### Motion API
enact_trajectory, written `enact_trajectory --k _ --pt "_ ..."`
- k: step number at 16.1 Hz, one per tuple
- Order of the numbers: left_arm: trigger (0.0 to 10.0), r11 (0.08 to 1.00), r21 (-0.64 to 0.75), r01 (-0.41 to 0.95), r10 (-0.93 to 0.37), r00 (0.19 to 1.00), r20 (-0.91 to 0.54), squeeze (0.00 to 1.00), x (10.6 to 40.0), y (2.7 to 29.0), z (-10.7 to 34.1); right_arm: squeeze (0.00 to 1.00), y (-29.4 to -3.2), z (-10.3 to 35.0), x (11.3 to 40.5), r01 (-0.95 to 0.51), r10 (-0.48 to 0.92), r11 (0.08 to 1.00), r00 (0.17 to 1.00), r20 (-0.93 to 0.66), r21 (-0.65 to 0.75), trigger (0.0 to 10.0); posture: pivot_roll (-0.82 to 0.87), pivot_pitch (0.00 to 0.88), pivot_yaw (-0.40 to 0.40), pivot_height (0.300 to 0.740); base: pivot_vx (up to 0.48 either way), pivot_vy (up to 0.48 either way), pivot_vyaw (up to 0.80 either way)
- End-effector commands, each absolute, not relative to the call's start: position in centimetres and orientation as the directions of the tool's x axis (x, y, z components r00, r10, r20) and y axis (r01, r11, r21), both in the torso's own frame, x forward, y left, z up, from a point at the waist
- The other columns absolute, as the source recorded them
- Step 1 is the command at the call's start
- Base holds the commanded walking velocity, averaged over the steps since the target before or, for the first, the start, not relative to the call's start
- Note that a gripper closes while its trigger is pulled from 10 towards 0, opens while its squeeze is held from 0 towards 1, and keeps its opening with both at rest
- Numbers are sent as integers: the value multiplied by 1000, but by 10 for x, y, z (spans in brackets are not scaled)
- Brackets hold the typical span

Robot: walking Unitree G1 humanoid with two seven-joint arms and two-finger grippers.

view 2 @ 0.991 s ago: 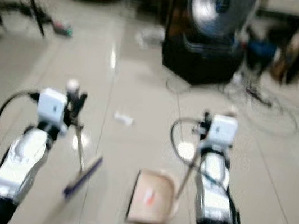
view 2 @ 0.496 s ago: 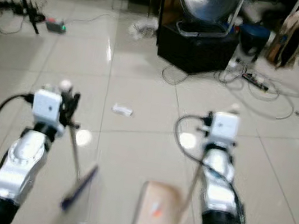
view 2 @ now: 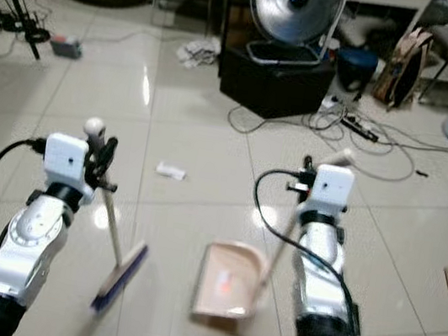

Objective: Sweep floor

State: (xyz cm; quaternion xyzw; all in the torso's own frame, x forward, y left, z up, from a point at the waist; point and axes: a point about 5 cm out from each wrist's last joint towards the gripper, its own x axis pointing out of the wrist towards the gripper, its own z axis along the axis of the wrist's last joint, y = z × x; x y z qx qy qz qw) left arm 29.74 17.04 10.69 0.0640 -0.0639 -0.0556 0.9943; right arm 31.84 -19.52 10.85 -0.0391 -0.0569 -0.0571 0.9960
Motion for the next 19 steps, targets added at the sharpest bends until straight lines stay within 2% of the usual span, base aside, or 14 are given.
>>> enact_trajectory --k 1,8,16,19 --pt "10000 986 142 91 -116 978 175 0 299 174 119 0 -190 122 322 100 -85 992 979 184 -72 10000 -4 65 25 740 458 0 594" --pt "10000 987 136 90 -114 977 178 0 299 176 120 0 -190 123 323 91 -75 993 979 191 -80 10000 2 72 18 740 468 0 800" --pt "10000 989 113 91 -109 980 168 0 298 175 117 0 -191 121 326 88 -76 994 982 170 -65 10000 -4 77 15 740 472 0 0" --pt "10000 990 111 86 -104 980 168 0 298 175 116 0 -193 122 326 84 -72 994 982 177 -63 10000 1 80 9 740 469 0 -800"
